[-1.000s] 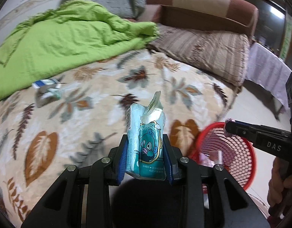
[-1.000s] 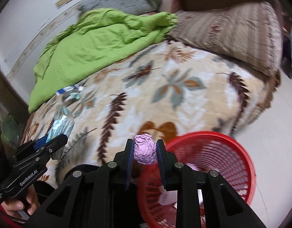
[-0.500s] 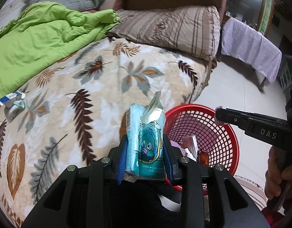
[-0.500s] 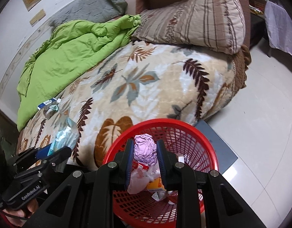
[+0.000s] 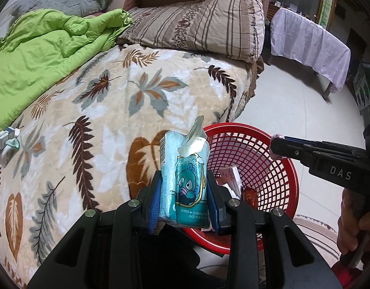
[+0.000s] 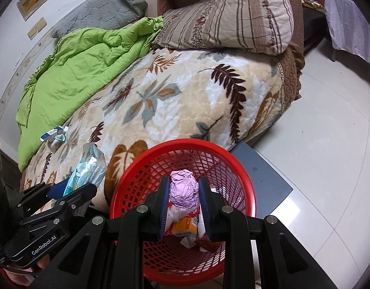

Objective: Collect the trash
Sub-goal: 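Open both tools to drop the pack and foil ball into the wastebasket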

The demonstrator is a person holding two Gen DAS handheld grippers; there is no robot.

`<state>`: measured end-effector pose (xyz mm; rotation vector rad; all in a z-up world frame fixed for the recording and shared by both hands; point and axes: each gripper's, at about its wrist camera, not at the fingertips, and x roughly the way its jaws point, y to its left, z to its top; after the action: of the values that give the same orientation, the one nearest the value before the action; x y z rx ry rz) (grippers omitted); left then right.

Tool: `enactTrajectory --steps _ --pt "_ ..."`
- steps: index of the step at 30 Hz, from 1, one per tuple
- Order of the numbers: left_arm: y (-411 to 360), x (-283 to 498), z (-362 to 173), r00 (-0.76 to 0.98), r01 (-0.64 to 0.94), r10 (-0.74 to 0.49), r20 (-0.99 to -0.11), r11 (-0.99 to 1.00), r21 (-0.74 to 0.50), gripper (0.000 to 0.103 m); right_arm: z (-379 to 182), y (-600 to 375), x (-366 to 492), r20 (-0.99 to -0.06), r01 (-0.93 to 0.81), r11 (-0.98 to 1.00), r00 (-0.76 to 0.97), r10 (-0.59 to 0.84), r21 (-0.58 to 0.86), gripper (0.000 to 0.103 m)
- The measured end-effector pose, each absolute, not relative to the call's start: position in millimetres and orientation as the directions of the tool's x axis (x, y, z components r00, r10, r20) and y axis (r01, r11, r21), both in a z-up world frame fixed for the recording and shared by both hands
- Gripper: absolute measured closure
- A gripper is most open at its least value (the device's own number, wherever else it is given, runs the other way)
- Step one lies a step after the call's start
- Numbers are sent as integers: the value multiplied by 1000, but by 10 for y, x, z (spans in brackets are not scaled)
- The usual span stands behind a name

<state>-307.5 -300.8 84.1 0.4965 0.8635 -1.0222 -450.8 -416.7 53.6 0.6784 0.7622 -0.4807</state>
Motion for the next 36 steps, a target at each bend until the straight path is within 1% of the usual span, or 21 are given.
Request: enactTrajectory --steps 31,34,36 --pt "-3123 -3221 792 212 911 -536 -817 411 -34 70 515 -4180 -4557 -745 610 680 653 -140 407 75" --pt "-3129 -3224 792 209 912 -538 -817 409 -36 70 509 -4184 -4566 -743 609 679 655 -138 410 75" --pt "-3126 -3232 799 199 914 -547 -813 402 -48 68 511 -4183 -4566 -741 605 680 658 -134 415 75"
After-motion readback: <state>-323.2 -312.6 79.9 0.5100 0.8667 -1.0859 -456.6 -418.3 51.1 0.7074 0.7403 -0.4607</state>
